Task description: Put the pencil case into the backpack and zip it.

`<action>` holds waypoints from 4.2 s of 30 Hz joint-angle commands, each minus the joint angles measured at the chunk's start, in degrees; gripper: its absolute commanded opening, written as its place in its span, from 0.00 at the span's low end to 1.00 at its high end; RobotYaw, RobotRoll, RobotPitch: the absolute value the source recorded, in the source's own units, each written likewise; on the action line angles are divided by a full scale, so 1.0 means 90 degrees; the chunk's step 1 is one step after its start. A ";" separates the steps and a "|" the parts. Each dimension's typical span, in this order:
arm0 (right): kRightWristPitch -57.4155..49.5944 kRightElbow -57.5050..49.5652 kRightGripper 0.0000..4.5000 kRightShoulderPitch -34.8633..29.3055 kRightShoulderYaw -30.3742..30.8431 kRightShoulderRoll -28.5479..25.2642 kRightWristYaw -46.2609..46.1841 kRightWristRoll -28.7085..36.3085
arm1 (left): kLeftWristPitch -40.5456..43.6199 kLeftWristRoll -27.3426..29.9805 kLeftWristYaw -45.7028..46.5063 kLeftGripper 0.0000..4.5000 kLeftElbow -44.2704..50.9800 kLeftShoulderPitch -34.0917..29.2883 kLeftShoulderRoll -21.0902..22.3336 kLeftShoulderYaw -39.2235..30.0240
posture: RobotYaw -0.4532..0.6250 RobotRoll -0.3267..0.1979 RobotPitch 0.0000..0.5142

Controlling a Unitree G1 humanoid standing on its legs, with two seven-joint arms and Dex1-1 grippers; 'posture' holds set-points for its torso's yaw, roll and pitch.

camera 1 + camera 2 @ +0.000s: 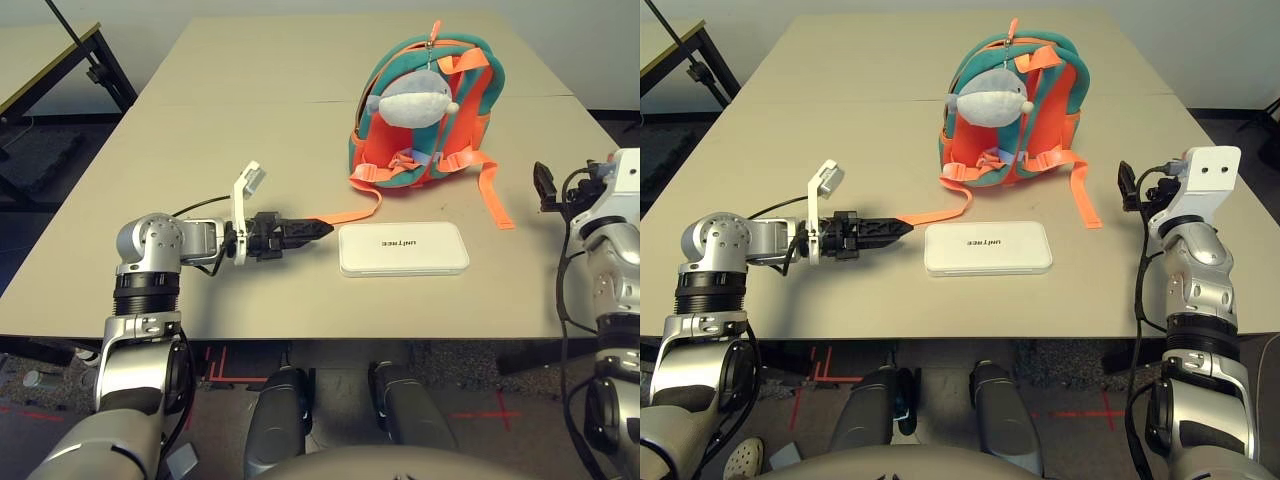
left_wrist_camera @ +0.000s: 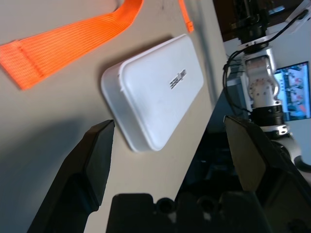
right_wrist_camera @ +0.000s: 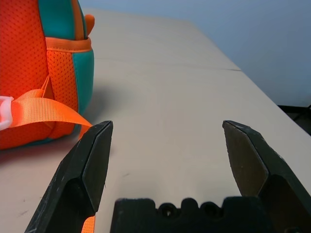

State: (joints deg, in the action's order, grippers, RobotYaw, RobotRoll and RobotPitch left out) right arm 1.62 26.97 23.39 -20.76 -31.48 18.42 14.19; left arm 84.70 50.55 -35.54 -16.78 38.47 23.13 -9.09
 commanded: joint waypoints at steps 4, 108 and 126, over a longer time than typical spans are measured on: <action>0.0026 -0.0194 0.99 -0.0152 0.0046 0.0022 -0.0002 -0.0068 | -0.0041 -0.0302 -0.0206 1.00 -0.0546 0.0142 -0.0207 0.0354 | 0.23 0.62 0.22; -0.4794 -0.3984 0.00 -0.1099 0.2778 0.0531 0.2066 -0.0377 | -0.0062 -0.0880 -0.0146 0.27 -0.0404 0.0054 -0.0781 -0.0044 | 0.22 0.62 0.28; -0.3721 -0.3495 0.77 -0.0993 0.2846 0.0295 0.1998 -0.0800 | 0.0209 -0.0428 0.0152 0.27 0.0795 0.0401 -0.0075 -0.1060 | 0.24 0.62 0.28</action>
State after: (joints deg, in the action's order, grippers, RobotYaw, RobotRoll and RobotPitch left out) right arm -32.72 -5.86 14.61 3.73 -28.66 35.88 7.53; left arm 85.73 45.50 -33.45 -11.93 42.24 20.93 -18.09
